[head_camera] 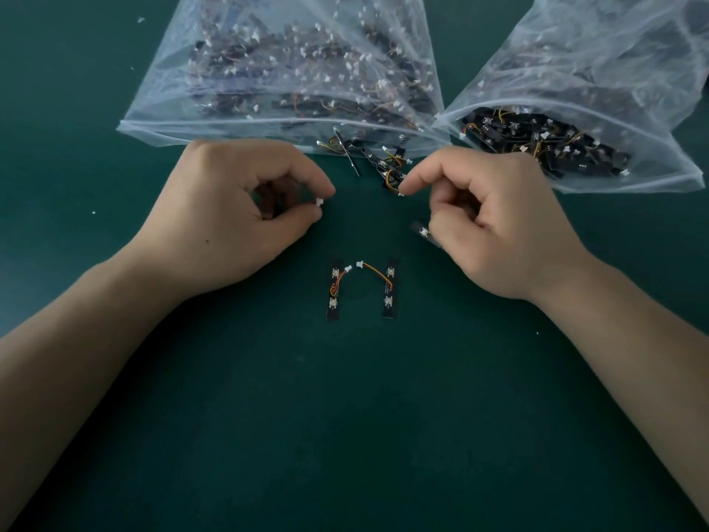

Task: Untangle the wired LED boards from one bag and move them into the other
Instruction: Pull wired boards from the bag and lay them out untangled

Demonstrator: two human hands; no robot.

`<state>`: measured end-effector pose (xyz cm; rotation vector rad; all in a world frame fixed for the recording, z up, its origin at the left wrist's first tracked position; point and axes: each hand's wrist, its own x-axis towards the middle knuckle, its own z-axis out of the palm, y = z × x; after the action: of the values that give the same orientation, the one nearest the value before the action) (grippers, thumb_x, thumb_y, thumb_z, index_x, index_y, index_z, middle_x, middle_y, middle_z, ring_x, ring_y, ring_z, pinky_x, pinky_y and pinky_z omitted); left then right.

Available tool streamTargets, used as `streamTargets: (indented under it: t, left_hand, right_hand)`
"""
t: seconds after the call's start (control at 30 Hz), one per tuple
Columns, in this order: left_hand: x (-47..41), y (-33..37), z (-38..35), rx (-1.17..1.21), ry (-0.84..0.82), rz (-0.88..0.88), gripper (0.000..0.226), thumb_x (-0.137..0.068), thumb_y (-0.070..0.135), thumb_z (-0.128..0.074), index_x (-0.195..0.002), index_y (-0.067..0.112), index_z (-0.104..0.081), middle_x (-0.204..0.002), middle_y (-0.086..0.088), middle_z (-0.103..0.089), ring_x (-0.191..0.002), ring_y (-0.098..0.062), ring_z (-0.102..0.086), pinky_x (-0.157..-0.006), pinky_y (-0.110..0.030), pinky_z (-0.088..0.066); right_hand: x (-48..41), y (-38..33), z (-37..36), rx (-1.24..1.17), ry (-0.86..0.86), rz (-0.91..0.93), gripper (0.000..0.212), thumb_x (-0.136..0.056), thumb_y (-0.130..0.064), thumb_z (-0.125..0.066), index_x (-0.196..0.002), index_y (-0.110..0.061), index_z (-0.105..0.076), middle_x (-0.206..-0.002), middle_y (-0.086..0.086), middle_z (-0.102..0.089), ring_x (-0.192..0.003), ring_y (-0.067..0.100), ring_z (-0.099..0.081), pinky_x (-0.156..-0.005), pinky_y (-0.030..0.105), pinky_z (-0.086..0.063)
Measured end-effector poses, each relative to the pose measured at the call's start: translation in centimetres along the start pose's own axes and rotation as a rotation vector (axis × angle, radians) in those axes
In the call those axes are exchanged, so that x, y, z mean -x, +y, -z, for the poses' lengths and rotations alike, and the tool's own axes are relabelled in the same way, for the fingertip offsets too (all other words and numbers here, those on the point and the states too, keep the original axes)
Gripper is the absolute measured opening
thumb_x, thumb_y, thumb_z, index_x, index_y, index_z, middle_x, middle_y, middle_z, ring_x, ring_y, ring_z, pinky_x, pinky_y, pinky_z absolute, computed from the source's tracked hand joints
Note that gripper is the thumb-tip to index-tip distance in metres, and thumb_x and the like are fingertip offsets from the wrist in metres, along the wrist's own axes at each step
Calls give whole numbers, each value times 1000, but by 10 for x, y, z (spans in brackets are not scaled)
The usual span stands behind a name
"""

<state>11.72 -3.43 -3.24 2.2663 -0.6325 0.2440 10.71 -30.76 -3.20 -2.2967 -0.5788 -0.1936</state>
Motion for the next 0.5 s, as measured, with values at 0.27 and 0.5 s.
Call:
streamTargets:
  t: [0.27,0.5]
  left_hand:
    - [1,1,-1,-75,-154,-196,22,-85,-2,-62,-94,10,-79,-93,-2,-70,-75,-24,-65,-68,-41,-52]
    - [-1,-3,0,-145,-29,-90,15,-92,10,-67,-98,19,-78,-91,10,-61,-69,-14,-55,-67,-29,-46]
  right_hand:
    - [1,1,-1,-38,41,-37,24,-92,-8,-52,-90,-16,-76,-51,-10,-57,-46,20,-56,-47,38,-43]
    - [-3,1,-3,19,170,-45,27,-103,-20,-56,-83,-11,-72,-55,-12,-57,-54,20,-57,-51,38,-43]
